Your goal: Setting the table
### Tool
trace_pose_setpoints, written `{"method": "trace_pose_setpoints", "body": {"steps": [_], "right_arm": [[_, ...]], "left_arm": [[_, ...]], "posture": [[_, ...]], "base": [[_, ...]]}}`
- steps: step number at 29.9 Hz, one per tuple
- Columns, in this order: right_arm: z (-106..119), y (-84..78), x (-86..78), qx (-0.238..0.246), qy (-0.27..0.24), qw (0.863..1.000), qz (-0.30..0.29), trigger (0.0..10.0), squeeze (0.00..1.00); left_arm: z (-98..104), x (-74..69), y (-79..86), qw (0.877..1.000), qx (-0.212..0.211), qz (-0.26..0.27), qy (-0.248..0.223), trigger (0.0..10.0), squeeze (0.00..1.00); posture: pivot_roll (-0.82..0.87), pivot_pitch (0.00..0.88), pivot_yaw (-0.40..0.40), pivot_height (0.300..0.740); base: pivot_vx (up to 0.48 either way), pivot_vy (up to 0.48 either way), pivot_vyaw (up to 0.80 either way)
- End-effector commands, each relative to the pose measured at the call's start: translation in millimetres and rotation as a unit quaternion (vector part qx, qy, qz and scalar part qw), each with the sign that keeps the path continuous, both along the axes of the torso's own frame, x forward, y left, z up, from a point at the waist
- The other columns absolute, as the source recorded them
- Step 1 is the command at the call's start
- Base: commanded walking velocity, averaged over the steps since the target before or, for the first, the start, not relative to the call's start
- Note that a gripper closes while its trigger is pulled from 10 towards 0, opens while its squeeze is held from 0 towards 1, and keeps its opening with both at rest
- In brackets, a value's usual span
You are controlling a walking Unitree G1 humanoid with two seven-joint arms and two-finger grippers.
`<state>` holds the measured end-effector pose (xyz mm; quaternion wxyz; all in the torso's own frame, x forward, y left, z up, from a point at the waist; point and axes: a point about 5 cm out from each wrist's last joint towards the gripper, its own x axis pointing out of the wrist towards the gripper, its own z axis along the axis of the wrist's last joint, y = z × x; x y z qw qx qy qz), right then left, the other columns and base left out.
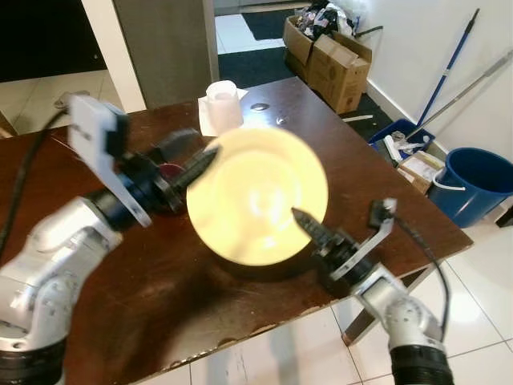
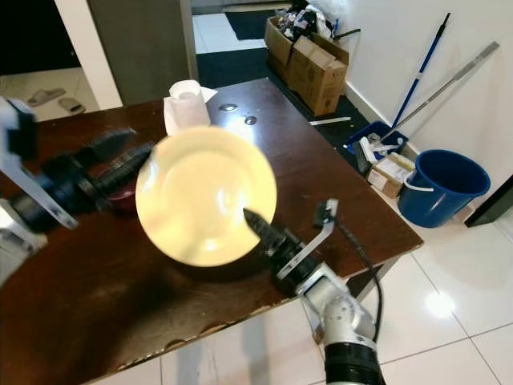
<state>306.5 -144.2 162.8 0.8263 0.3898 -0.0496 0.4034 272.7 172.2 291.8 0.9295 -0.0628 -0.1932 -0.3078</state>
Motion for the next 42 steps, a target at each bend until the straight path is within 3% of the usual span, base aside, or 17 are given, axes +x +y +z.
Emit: {"method": "trace_pose_setpoints", "body": {"steps": [1,6,7,8,10,18,23,32,42], "right_arm": [[10,2.3,-5.6,0.001,-0.016,1.000,-0.004,0.0,0.00],[43,0.4,-18.7,-0.058,-0.076,0.993,-0.075,0.0,0.00],[45,-1.1,-19.9,-0.067,-0.079,0.991,-0.085,3.4,0.00],[47,-2.5,-22.5,-0.074,-0.079,0.990,-0.092,10.0,0.00],[50,-6.8,-31.7,-0.093,-0.073,0.987,-0.108,10.0,0.00],[40,-12.4,-46.9,-0.128,-0.041,0.979,-0.150,10.0,0.00],[49,-3.2,-41.4,-0.118,-0.046,0.980,-0.152,10.0,0.00],[45,4.3,-19.2,-0.131,-0.031,0.973,-0.186,10.0,0.00],[42,3.2,-19.6,-0.134,-0.027,0.971,-0.196,10.0,0.00]], "left_arm": [[-17,6.5,5.6,0.998,-0.005,0.041,0.041,10.0,0.00],[-64,16.6,20.1,0.971,0.006,0.199,0.133,10.0,0.00],[-69,16.5,22.2,0.967,0.013,0.215,0.139,10.0,0.00],[-75,15.5,25.1,0.962,0.026,0.230,0.147,10.0,0.00],[-87,9.8,32.0,0.952,0.058,0.255,0.161,10.0,0.00],[-91,-2.4,44.1,0.946,0.070,0.272,0.164,10.0,0.00],[-93,1.5,40.5,0.943,0.068,0.290,0.150,10.0,0.00],[-86,26.7,17.2,0.947,0.061,0.294,0.112,10.0,0.00],[-89,29.2,14.3,0.947,0.067,0.295,0.107,10.0,0.00]], "posture": [[-0.03,0.028,0.084,0.740],[-0.05,0.019,0.082,0.740],[-0.05,0.017,0.082,0.740],[-0.05,0.017,0.082,0.740],[-0.06,0.017,0.082,0.740],[-0.07,0.003,0.068,0.740],[-0.08,0.000,0.046,0.740],[-0.08,0.000,0.046,0.740],[-0.09,0.000,0.063,0.740]], "base": [[0.000,0.000,0.00],[0.000,0.000,0.00],[0.000,0.000,0.00],[0.000,0.000,0.00],[0.000,0.000,0.00],[0.000,0.000,0.00],[0.000,0.000,0.00],[0.000,0.000,0.00],[0.000,0.000,0.00]]}}
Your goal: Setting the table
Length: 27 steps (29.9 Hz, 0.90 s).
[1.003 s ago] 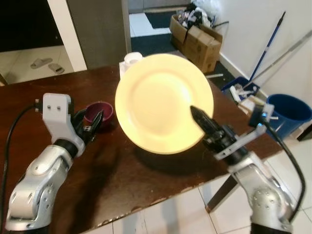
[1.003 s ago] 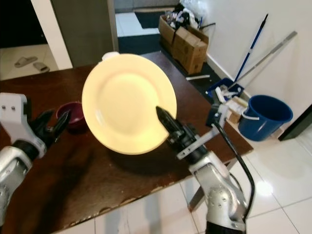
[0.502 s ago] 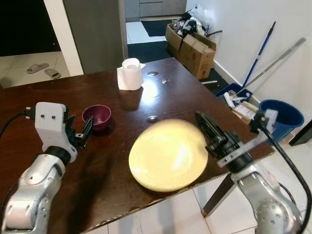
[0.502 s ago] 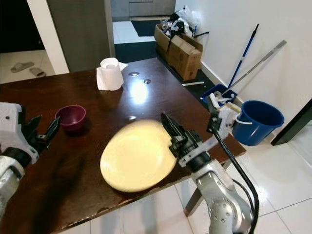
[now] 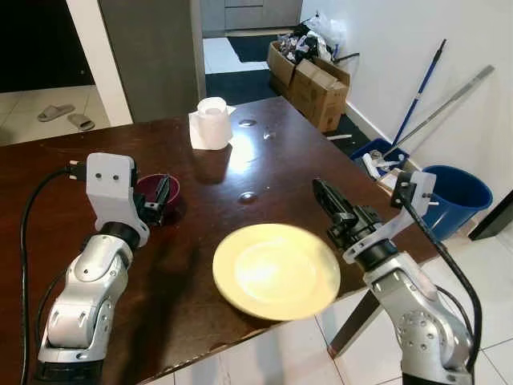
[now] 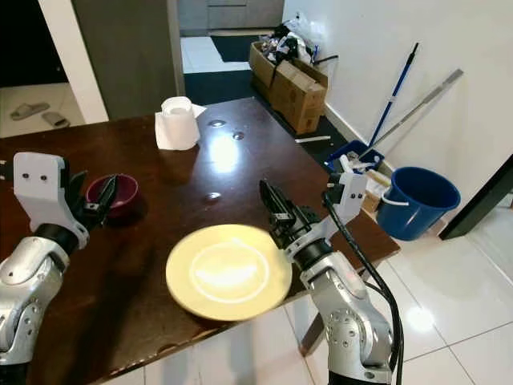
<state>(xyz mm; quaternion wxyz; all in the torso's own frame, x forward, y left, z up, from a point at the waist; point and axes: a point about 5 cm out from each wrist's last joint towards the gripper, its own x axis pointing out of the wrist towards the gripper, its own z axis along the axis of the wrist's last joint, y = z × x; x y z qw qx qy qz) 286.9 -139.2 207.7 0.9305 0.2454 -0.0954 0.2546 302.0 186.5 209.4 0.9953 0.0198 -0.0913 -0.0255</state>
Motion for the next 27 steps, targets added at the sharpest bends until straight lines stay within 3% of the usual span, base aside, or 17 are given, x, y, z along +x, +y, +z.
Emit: {"method": "trace_pose_setpoints", "body": {"steps": [1,2,3,5,7,9,13,15,19,22,23,25,27], "right_arm": [[-4,-3.5,-0.1,0.004,0.007,1.000,-0.011,10.0,0.00],[-7,-6.0,-0.4,0.004,0.011,1.000,-0.019,10.0,0.00],[-14,-10.8,-1.1,0.002,0.020,0.999,-0.033,10.0,0.00],[-15,-12.0,-1.3,0.002,0.022,0.999,-0.038,10.0,0.00],[-17,-13.3,-1.9,0.002,0.025,0.999,-0.042,10.0,0.00],[-22,-17.4,-2.8,0.000,0.034,0.998,-0.055,10.0,0.00],[-32,-27.9,-5.4,0.001,0.051,0.996,-0.077,10.0,0.00],[-33,-29.2,-5.6,0.000,0.053,0.995,-0.079,10.0,0.00],[-34,-33.6,-6.0,-0.001,0.054,0.995,-0.086,10.0,0.00],[-33,-36.1,-6.1,-0.002,0.051,0.995,-0.091,10.0,0.00],[-33,-36.1,-6.1,-0.002,0.051,0.995,-0.091,10.0,0.00],[-31,-38.4,-6.9,-0.002,0.048,0.994,-0.095,10.0,0.00],[-31,-40.6,-7.8,-0.003,0.049,0.994,-0.100,10.0,0.00]], "left_arm": [[-7,-0.4,-1.7,1.000,0.011,-0.003,0.010,10.0,0.00],[-8,-0.4,-7.2,1.000,0.023,-0.018,0.010,10.0,0.00],[-16,-0.7,-23.5,0.996,0.054,-0.064,0.031,10.0,0.00],[-20,-1.2,-29.0,0.994,0.064,-0.080,0.039,10.0,0.00],[-34,-6.2,-41.3,0.984,0.079,-0.143,0.075,10.0,0.00],[-55,-18.3,-52.0,0.963,0.071,-0.228,0.127,10.0,0.00],[-79,-26.6,-66.4,0.937,0.020,-0.297,0.183,10.0,0.00],[-83,-27.2,-68.6,0.933,0.017,-0.304,0.190,10.0,0.00],[-111,-29.3,-79.5,0.917,0.038,-0.325,0.228,10.0,0.00],[-140,-26.1,-83.1,0.907,0.102,-0.312,0.263,10.0,0.00],[-140,-26.1,-83.1,0.907,0.102,-0.312,0.263,10.0,0.00],[-154,-22.6,-74.9,0.906,0.147,-0.278,0.281,10.0,0.00],[-160,-22.1,-67.2,0.907,0.163,-0.258,0.291,10.0,0.00]], "posture": [[-0.09,0.000,0.063,0.740],[-0.09,0.000,0.074,0.740],[-0.09,0.000,0.080,0.740],[-0.09,0.000,0.080,0.740],[-0.10,0.000,0.091,0.740],[-0.11,0.000,0.101,0.740],[-0.11,0.000,0.105,0.740],[-0.11,0.000,0.109,0.740],[-0.12,0.000,0.110,0.740],[-0.13,0.004,0.113,0.740],[-0.13,0.004,0.113,0.740],[-0.14,0.013,0.114,0.740],[-0.14,0.020,0.114,0.740]], "base": [[0.000,0.000,0.00],[0.000,0.000,0.00],[0.000,0.000,0.00],[0.000,0.000,0.00],[0.000,0.000,0.00],[0.000,0.000,0.00],[0.000,0.000,0.00],[0.000,0.000,0.00],[0.000,0.000,0.00],[0.000,0.000,0.00],[0.000,0.000,0.00],[0.000,0.000,0.00],[0.000,0.000,0.00]]}}
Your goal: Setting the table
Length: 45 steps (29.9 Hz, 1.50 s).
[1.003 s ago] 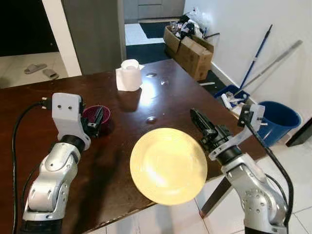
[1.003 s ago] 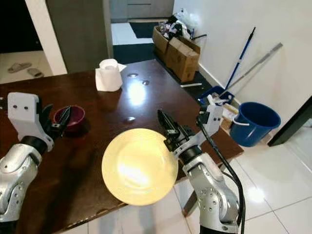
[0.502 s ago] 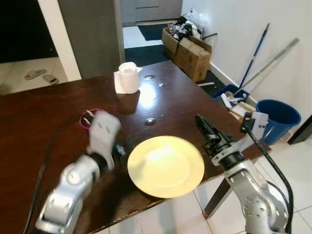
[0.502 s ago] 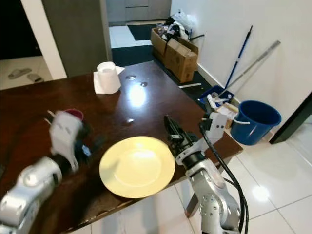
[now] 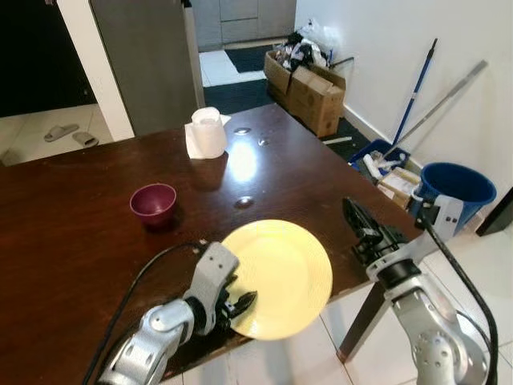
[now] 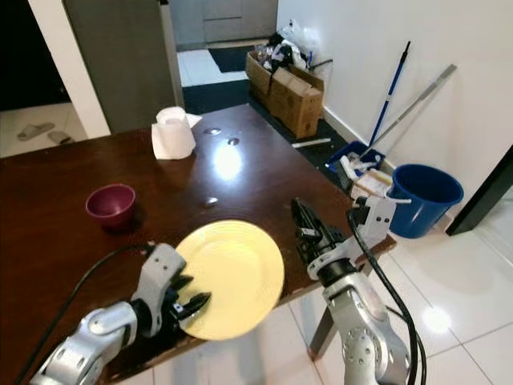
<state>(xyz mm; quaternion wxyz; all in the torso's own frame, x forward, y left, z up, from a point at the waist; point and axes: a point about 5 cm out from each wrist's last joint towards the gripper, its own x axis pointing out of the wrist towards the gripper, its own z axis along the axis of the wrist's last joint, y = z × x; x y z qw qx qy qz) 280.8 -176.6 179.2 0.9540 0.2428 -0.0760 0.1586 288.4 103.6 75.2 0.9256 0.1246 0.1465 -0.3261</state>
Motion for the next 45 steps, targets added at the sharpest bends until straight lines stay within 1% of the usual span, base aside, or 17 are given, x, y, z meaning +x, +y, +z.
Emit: {"method": "trace_pose_setpoints", "body": {"steps": [1,3,9,12,14,16,17,18,21,29,34,37,38,39,40,43,45], "right_arm": [[-3,-4.9,-2.5,0.002,0.006,1.000,-0.012,10.0,0.00],[-7,-9.8,-5.1,0.001,0.014,1.000,-0.019,10.0,0.00],[-20,-13.0,-11.6,0.009,0.038,0.999,-0.004,10.0,0.00],[-54,-31.4,-23.9,-0.004,0.096,0.995,-0.029,10.0,0.00],[-57,-32.6,-25.7,-0.006,0.100,0.995,-0.030,10.0,0.00],[-53,-30.3,-29.3,0.001,0.094,0.995,-0.020,10.0,0.00],[-53,-30.3,-29.3,0.001,0.094,0.995,-0.020,10.0,0.00],[-50,-28.2,-28.8,0.002,0.088,0.996,-0.015,10.0,0.00],[-45,-25.7,-26.9,0.005,0.079,0.997,-0.010,10.0,0.00],[-42,-25.3,-23.2,0.021,0.068,0.997,0.003,10.0,0.00],[-41,-25.6,-20.8,0.026,0.066,0.997,0.004,10.0,0.00],[-38,-24.8,-18.9,0.030,0.062,0.998,0.007,10.0,0.00],[-37,-24.9,-18.6,0.033,0.060,0.998,0.007,10.0,0.00],[-36,-25.2,-18.7,0.035,0.060,0.998,0.007,10.0,0.00],[-36,-25.2,-18.7,0.035,0.060,0.998,0.007,10.0,0.00],[-37,-28.3,-18.9,0.040,0.060,0.997,0.004,10.0,0.00],[-36,-29.5,-18.8,0.047,0.059,0.997,0.002,10.0,0.00]], "left_arm": [[-30,-8.4,20.8,0.997,0.058,0.035,0.048,10.0,0.00],[-35,-10.1,28.8,0.995,0.066,0.047,0.055,10.0,0.00],[-43,-15.6,32.8,0.995,0.050,0.051,0.075,10.0,0.00],[-47,-22.5,34.9,0.987,-0.060,0.067,0.134,10.0,0.00],[-44,-21.4,34.0,0.986,-0.081,0.066,0.133,10.0,0.00],[-19,-13.6,29.1,0.980,-0.161,0.053,0.101,10.0,0.00],[-19,-13.6,29.1,0.980,-0.161,0.053,0.101,10.0,0.00],[-6,-9.0,30.4,0.978,-0.184,0.050,0.082,10.0,0.00],[13,0.1,39.7,0.977,-0.200,0.058,0.041,10.0,0.00],[27,2.9,57.4,0.980,-0.187,0.063,0.000,10.0,0.00],[26,-0.7,58.5,0.982,-0.176,0.061,-0.001,10.0,0.00],[-1,-11.1,59.9,0.993,-0.097,0.057,0.019,10.0,0.00],[-14,-18.3,58.7,0.998,-0.046,0.039,0.023,10.0,0.00],[-19,-21.3,57.3,0.999,-0.026,0.030,0.023,10.0,0.00],[-19,-21.3,57.3,0.999,-0.026,0.030,0.023,10.0,0.00],[-28,-27.7,51.1,1.000,0.026,0.003,0.009,10.0,0.00],[-28,-27.1,50.2,0.999,0.033,0.004,0.005,10.0,0.00]], "posture": [[-0.14,0.020,0.114,0.740],[-0.14,0.029,0.112,0.740],[-0.14,0.038,0.109,0.740],[-0.14,0.051,0.108,0.740],[-0.14,0.054,0.108,0.740],[-0.15,0.058,0.109,0.740],[-0.15,0.058,0.109,0.740],[-0.15,0.059,0.110,0.740],[-0.15,0.059,0.110,0.740],[-0.14,0.061,0.102,0.740],[-0.13,0.059,0.099,0.740],[-0.13,0.058,0.098,0.740],[-0.13,0.058,0.098,0.740],[-0.13,0.058,0.098,0.740],[-0.13,0.058,0.098,0.740],[-0.14,0.059,0.096,0.740],[-0.14,0.058,0.096,0.740]], "base": [[0.000,0.000,0.00],[0.000,0.000,0.00],[0.000,0.000,0.00],[0.000,0.000,0.00],[0.000,0.000,0.00],[0.000,0.000,0.00],[0.000,0.000,0.00],[0.000,0.000,0.00],[0.000,0.000,0.00],[0.000,0.000,0.00],[0.000,0.000,0.00],[0.000,0.000,0.00],[0.000,0.000,0.00],[0.000,0.000,0.00],[0.000,0.000,0.00],[0.000,0.000,0.00],[0.000,0.000,0.00]]}}
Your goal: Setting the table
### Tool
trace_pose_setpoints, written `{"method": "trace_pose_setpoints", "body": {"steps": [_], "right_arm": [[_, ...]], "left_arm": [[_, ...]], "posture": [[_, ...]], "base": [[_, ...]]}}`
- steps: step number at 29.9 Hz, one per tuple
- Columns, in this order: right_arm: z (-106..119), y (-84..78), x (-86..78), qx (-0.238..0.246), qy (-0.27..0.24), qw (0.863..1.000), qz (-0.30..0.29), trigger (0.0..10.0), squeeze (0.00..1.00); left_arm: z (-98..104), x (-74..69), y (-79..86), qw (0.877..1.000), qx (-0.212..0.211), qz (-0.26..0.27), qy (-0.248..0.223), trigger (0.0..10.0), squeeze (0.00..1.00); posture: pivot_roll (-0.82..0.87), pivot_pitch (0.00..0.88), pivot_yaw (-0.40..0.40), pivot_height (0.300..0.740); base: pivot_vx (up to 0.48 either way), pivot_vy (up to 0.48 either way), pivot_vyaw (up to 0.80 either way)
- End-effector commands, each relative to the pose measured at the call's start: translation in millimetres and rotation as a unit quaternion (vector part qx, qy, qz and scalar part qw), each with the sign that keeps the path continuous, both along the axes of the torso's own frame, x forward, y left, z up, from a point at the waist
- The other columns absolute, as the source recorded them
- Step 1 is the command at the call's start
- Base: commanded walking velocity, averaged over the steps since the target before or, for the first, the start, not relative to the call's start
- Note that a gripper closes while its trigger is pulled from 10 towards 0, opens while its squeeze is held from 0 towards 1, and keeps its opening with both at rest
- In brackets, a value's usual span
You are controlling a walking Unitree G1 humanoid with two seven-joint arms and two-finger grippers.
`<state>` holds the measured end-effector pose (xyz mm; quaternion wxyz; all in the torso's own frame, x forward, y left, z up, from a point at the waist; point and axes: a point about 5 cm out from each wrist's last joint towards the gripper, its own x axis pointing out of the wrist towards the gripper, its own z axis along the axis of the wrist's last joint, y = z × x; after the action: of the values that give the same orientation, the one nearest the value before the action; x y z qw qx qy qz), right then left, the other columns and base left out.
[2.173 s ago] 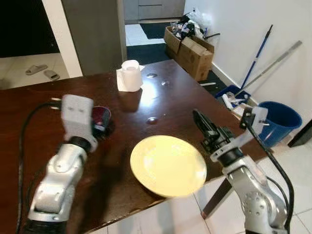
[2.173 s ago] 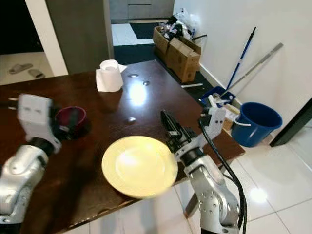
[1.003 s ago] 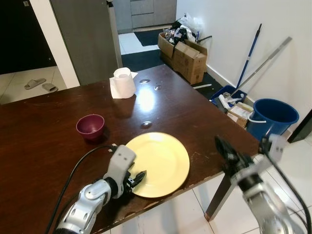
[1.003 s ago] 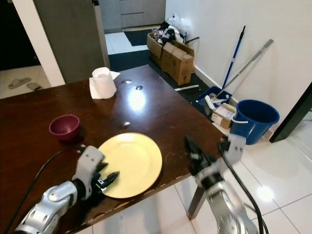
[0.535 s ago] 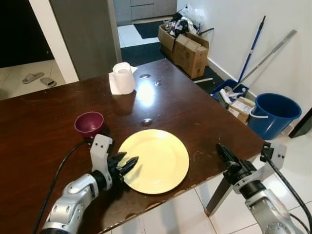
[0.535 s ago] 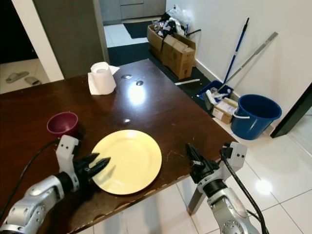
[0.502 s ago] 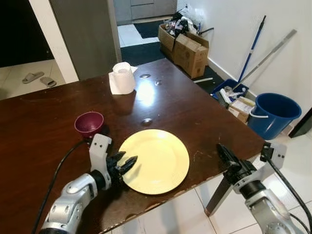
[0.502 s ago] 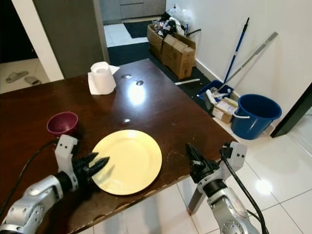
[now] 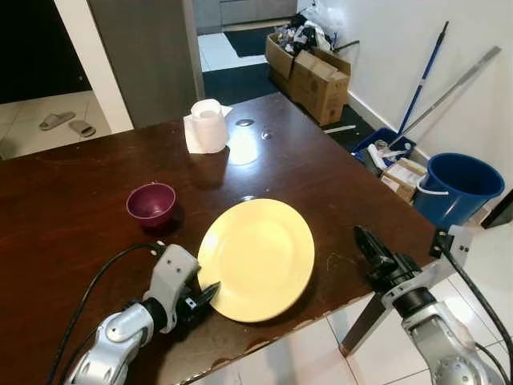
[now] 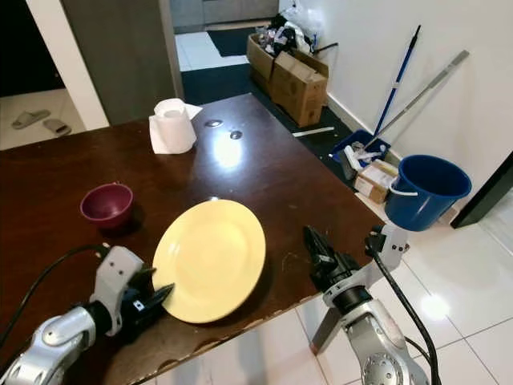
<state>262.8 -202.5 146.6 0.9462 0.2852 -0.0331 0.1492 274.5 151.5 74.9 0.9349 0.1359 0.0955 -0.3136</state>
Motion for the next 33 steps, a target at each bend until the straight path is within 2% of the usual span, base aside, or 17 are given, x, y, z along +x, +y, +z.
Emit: {"method": "trace_pose_setpoints", "body": {"steps": [1,5,7,8,9,11,12,13,17,19,26,29,31,33], "right_arm": [[-4,-3.9,-0.8,0.015,0.009,1.000,-0.005,10.0,0.00],[-2,-3.7,-0.9,0.030,0.006,1.000,0.000,10.0,0.00],[0,-1.0,-3.0,0.064,-0.001,0.998,0.023,10.0,0.00],[0,-1.0,-3.0,0.064,-0.001,0.998,0.023,10.0,0.00],[0,1.1,-5.3,0.094,-0.004,0.995,0.042,10.0,0.00],[-6,2.8,-6.2,0.121,0.006,0.991,0.053,10.0,0.00],[-11,3.3,-5.9,0.126,0.013,0.991,0.053,10.0,0.53],[-17,4.3,-5.0,0.133,0.025,0.989,0.052,10.0,1.00],[-27,8.1,-3.8,0.147,0.042,0.986,0.063,10.0,1.00],[-38,14.1,-0.8,0.153,0.064,0.983,0.080,10.0,1.00],[-45,25.7,10.3,0.175,0.074,0.972,0.136,10.0,1.00],[-47,28.0,13.0,0.173,0.078,0.971,0.146,10.0,1.00],[-50,38.4,19.4,0.151,0.088,0.967,0.187,10.0,1.00],[-51,42.3,21.4,0.138,0.092,0.965,0.202,10.0,1.00]], "left_arm": [[-27,-12.7,2.2,0.998,0.039,0.001,0.059,10.0,0.00],[-27,-11.6,1.9,0.998,0.041,0.001,0.056,10.0,0.00],[-27,-10.2,2.3,0.998,0.046,-0.001,0.048,10.0,0.00],[-27,-10.2,2.3,0.998,0.046,-0.001,0.048,10.0,0.00],[-27,-9.5,2.8,0.998,0.048,-0.001,0.045,10.0,0.00],[-27,-9.4,3.1,0.998,0.049,-0.001,0.042,10.0,0.00],[-27,-9.6,3.3,0.998,0.050,-0.001,0.042,10.0,0.00],[-27,-10.1,3.6,0.998,0.050,-0.002,0.041,10.0,0.00],[-27,-11.1,4.2,0.998,0.051,-0.001,0.039,10.0,0.00],[-27,-12.8,5.4,0.998,0.052,0.000,0.039,10.0,0.00],[-27,-17.1,9.5,0.998,0.053,0.003,0.039,10.0,0.00],[-27,-17.9,10.1,0.998,0.053,0.003,0.039,10.0,0.00],[-27,-19.8,11.3,0.998,0.054,0.005,0.040,10.0,0.00],[-27,-20.5,11.7,0.998,0.054,0.006,0.041,10.0,0.00]], "posture": [[-0.14,0.058,0.096,0.740],[-0.14,0.058,0.095,0.740],[-0.14,0.058,0.096,0.740],[-0.14,0.058,0.096,0.740],[-0.14,0.058,0.097,0.740],[-0.14,0.059,0.098,0.740],[-0.13,0.059,0.099,0.740],[-0.13,0.059,0.099,0.740],[-0.11,0.063,0.100,0.740],[-0.10,0.068,0.101,0.740],[-0.07,0.076,0.099,0.740],[-0.07,0.078,0.099,0.740],[-0.06,0.081,0.096,0.740],[-0.05,0.081,0.096,0.740]], "base": [[0.000,0.000,0.00],[0.000,0.000,0.00],[0.000,0.000,0.00],[0.000,0.000,0.00],[0.000,0.000,0.00],[0.000,0.000,0.00],[0.000,0.000,0.00],[0.000,0.000,0.00],[0.000,0.000,0.00],[0.000,0.000,0.00],[0.000,0.000,0.00],[0.000,0.000,0.00],[0.000,0.000,0.00],[0.000,0.000,0.00]]}}
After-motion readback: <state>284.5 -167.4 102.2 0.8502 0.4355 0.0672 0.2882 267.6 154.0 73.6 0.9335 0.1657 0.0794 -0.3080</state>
